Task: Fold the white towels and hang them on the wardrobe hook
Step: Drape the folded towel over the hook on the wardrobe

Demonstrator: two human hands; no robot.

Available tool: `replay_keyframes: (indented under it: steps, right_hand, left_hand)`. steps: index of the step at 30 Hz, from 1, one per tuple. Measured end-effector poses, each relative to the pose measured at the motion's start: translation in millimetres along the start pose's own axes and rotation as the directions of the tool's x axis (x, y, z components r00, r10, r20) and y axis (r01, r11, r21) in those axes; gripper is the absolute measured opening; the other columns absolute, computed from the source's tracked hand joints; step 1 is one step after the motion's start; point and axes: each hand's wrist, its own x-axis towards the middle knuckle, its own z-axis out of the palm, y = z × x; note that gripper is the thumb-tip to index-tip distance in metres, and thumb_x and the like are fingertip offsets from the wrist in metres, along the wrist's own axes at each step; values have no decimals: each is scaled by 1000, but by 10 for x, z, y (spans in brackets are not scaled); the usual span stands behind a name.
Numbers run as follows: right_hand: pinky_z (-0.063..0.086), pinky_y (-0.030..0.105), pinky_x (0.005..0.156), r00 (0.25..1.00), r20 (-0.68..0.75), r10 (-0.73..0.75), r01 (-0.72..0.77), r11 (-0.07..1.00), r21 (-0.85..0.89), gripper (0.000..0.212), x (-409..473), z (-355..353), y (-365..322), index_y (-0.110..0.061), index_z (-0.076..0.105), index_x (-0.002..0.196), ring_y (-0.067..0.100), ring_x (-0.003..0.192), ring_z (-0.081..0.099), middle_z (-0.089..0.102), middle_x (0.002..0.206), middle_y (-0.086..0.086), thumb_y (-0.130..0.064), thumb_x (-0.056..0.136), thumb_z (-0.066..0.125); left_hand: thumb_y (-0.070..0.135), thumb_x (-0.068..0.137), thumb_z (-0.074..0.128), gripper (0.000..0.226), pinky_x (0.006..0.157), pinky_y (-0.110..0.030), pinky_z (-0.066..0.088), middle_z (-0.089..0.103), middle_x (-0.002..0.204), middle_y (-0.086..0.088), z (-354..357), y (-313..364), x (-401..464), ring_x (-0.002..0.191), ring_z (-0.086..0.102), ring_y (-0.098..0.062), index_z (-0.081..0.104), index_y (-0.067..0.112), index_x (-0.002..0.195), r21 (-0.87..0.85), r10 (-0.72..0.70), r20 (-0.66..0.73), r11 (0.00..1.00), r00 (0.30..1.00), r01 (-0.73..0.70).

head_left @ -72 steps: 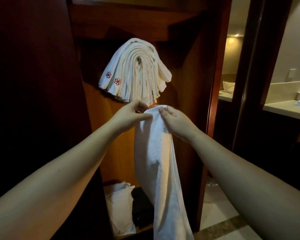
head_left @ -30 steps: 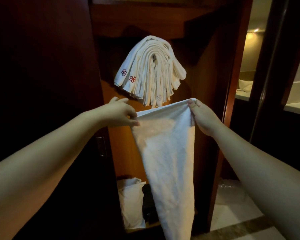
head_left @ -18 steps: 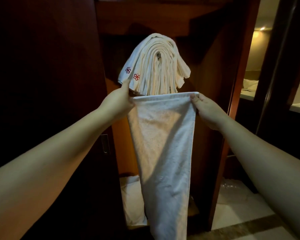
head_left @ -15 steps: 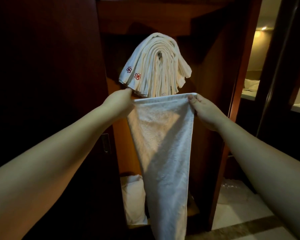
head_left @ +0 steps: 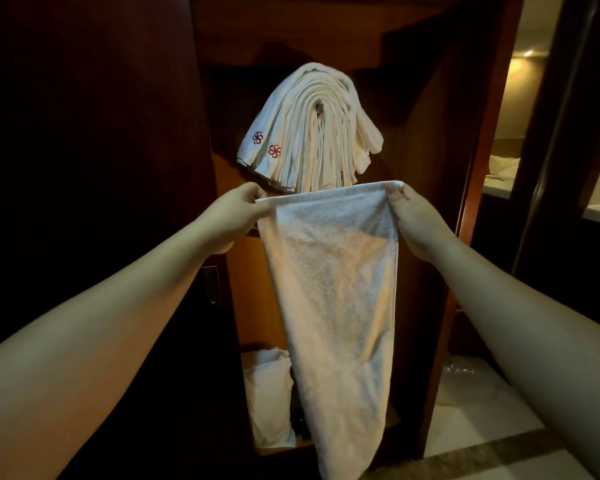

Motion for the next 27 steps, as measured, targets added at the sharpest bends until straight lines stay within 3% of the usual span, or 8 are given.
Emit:
replay_keyframes:
  steps: [5, 8, 10, 13, 17, 21, 24, 27]
  right_hand:
    - [53, 26, 84, 970, -220, -103, 85, 992, -90, 30, -4, 15, -135, -32, 59, 110, 7, 100, 64, 66, 106, -9, -51, 105, 37]
    - [47, 20, 78, 944, -305, -122, 100, 991, -88, 32, -54, 62, -128, -30, 60, 110, 0, 95, 61, 65, 101, -13, -50, 106, 35]
    - [46, 21, 77, 945, -314, -92, 73, 995, -73, 34, -88, 86, -51, -29, 60, 109, 3, 95, 62, 66, 101, -11, -51, 106, 35]
    - [45, 19, 74, 954, -291, -67, 35, 993, -112, 30, -145, 60, 30, -32, 59, 104, 3, 92, 61, 64, 98, -12, -49, 106, 36]
    - [56, 32, 88, 984, -181, -1, -10, 998, -58, 31, -211, -10, 29, -37, 61, 104, 10, 99, 68, 69, 106, -6, -56, 103, 37]
    - [55, 46, 97, 982, 42, 185, -189, 936, 297, 50, -235, -123, 90, -25, 66, 120, 21, 110, 70, 73, 118, 3, -62, 94, 44]
    - [61, 40, 83, 879, 334, 342, -469, 750, 466, 62, -439, -122, 401, -15, 78, 110, 26, 105, 72, 74, 115, 11, -62, 69, 75]
    - [62, 36, 75, 800, 428, 422, -598, 620, 508, 61, -615, -50, 750, -9, 80, 103, 24, 101, 73, 74, 115, 13, -38, 52, 97]
  left_hand:
    - [19, 96, 64, 9, 60, -22, 55, 68, 99, -2, 108, 37, -49, 84, 71, -16, 59, 15, 103, -430, 169, -246, 863, 955, -263]
    - [34, 88, 72, 35, 63, -26, 57, 71, 106, -5, 271, 29, -137, 88, 72, -16, 59, 15, 114, -650, 41, -24, 759, 999, -47]
    - [38, 83, 73, 46, 76, -32, 59, 74, 111, -9, 382, -56, -180, 98, 72, -23, 64, 10, 119, -551, -29, 205, 822, 978, 140]
    - [25, 93, 65, 24, 91, -40, 56, 74, 108, -10, 434, -144, -172, 104, 70, -28, 68, 9, 110, -568, -78, 172, 807, 982, 163]
    - [21, 97, 59, 16, 89, -37, 57, 75, 98, -5, 432, -179, -175, 94, 72, -22, 68, 11, 106, -640, -87, 180, 746, 980, 184]
    - [28, 98, 58, 30, 79, -33, 58, 76, 105, -10, 510, -231, -191, 97, 73, -23, 65, 6, 117, -699, -148, 257, 654, 955, 290]
    - [30, 94, 61, 34, 87, -39, 57, 74, 112, -14, 665, -346, -220, 102, 72, -28, 68, 5, 116, -688, -210, 348, 605, 914, 401]
    - [30, 87, 68, 31, 92, -43, 54, 75, 107, -14, 791, -513, -257, 96, 73, -29, 72, 4, 105, -618, -309, 357, 630, 882, 471]
